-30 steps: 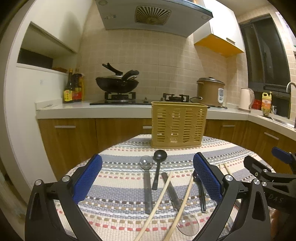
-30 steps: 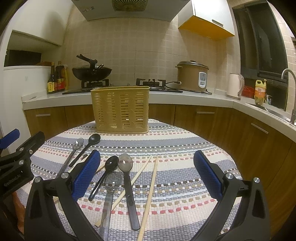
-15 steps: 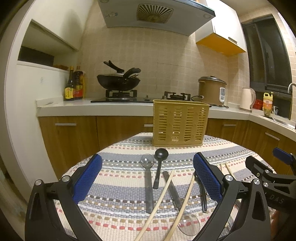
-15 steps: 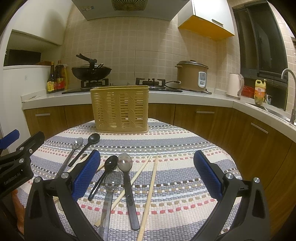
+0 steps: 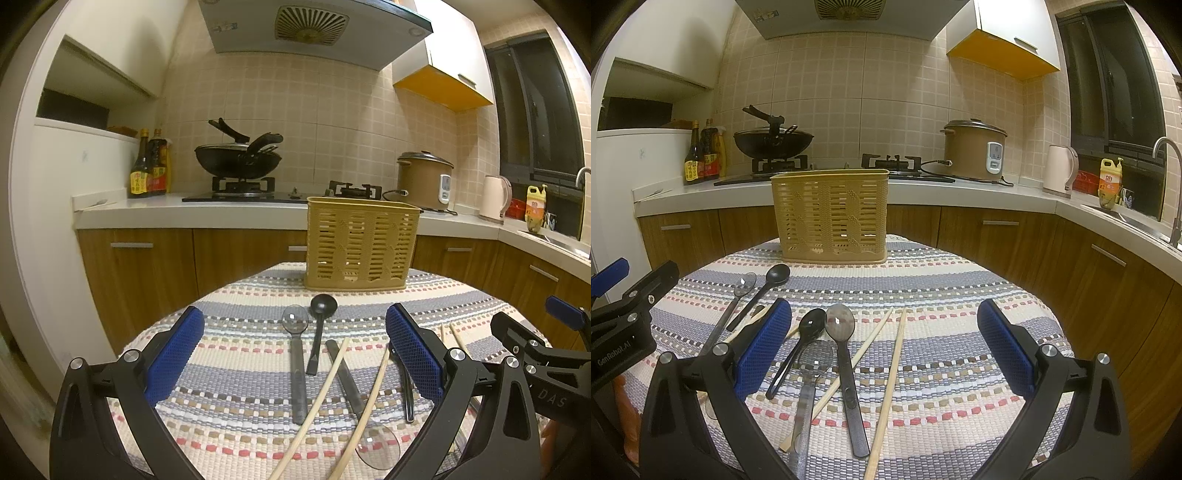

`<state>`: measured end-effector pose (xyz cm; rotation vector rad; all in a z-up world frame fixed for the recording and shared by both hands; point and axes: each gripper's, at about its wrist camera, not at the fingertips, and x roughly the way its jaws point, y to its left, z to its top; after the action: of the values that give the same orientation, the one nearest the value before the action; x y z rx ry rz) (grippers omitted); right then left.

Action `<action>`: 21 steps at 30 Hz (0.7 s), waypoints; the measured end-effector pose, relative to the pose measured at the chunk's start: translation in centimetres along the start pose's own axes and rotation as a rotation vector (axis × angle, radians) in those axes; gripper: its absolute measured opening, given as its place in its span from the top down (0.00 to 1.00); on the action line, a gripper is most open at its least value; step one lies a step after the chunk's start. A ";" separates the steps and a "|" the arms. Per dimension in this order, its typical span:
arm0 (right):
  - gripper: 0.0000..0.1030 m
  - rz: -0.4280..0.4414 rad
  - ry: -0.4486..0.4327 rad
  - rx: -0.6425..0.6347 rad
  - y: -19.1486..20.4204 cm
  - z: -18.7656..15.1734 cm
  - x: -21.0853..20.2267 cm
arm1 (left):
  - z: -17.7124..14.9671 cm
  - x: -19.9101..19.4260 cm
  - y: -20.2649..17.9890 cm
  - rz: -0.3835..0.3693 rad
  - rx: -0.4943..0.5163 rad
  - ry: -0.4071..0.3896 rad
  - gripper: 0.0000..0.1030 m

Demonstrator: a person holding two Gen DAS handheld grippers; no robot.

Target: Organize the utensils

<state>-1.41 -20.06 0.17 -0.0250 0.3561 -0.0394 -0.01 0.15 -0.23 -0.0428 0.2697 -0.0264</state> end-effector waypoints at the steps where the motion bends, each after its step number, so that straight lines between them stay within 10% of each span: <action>1: 0.06 0.000 0.000 0.000 0.0 0.0 0.0 | 0.0 0.0 0.0 0.000 0.000 -0.001 0.07; 21: 0.06 -0.005 0.000 -0.025 0.6 0.0 0.0 | 0.3 0.2 0.6 0.004 -0.011 0.007 0.07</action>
<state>-1.40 -19.44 0.14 -0.0508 0.3562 -0.0403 0.24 0.71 0.03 -0.0531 0.2772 -0.0207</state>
